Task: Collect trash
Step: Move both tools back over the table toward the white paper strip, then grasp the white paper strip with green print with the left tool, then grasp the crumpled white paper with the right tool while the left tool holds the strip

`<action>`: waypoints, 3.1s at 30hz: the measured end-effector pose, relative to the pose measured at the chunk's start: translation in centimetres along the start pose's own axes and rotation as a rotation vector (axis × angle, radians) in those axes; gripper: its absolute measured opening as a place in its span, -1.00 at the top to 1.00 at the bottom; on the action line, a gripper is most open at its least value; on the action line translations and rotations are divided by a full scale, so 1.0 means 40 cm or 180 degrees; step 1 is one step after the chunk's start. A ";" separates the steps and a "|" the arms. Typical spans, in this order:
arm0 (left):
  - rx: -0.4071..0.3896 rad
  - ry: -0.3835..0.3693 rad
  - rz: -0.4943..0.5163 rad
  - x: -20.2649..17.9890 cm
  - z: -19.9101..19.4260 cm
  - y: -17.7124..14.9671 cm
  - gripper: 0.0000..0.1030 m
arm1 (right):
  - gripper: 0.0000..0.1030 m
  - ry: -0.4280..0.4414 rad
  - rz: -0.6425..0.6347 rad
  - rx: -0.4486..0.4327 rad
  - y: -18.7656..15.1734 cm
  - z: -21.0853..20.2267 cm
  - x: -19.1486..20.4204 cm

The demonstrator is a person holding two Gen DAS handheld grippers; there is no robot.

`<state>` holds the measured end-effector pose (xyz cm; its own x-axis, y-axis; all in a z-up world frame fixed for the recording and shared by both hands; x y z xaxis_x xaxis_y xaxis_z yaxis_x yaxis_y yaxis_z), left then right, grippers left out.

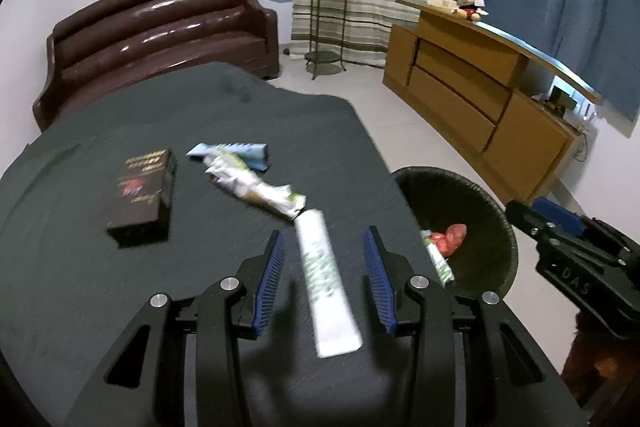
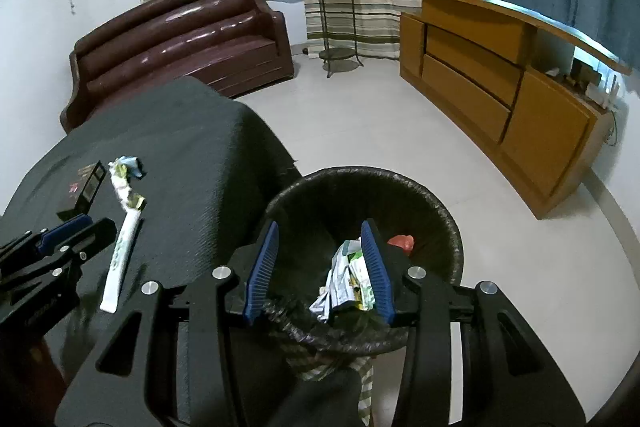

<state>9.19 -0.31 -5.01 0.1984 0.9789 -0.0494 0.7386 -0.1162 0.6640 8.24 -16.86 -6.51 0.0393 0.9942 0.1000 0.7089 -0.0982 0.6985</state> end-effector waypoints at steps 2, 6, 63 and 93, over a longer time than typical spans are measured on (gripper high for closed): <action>0.0004 0.0025 -0.0029 0.007 -0.006 -0.008 0.20 | 0.19 0.0005 -0.0038 -0.0003 -0.009 -0.009 0.012; 0.0000 0.0051 -0.0039 0.018 -0.017 -0.027 0.20 | 0.18 0.0005 -0.0090 0.0002 -0.024 -0.021 0.024; -0.0171 0.0121 -0.0442 0.219 -0.095 -0.044 0.62 | 0.17 0.0420 -0.0423 0.0049 0.003 0.007 0.216; -0.0116 0.0534 -0.0978 0.479 -0.064 -0.053 0.62 | 0.15 0.0619 -0.0982 0.0452 0.075 0.171 0.489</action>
<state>9.78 19.10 -5.46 -0.1404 0.9815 -0.1298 0.7234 0.1912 0.6634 15.94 2.58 -7.30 -0.3155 0.9480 0.0426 0.7575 0.2245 0.6130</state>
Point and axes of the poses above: each gripper's, at about its wrist camera, not at the fingertips, and z roughly the way its jaws point, x to its left, y to its top, the point moved 4 cm from there along z, roughly the way its jaws point, and after that the axes turned 4 degrees about x, right-handed, at the moved point
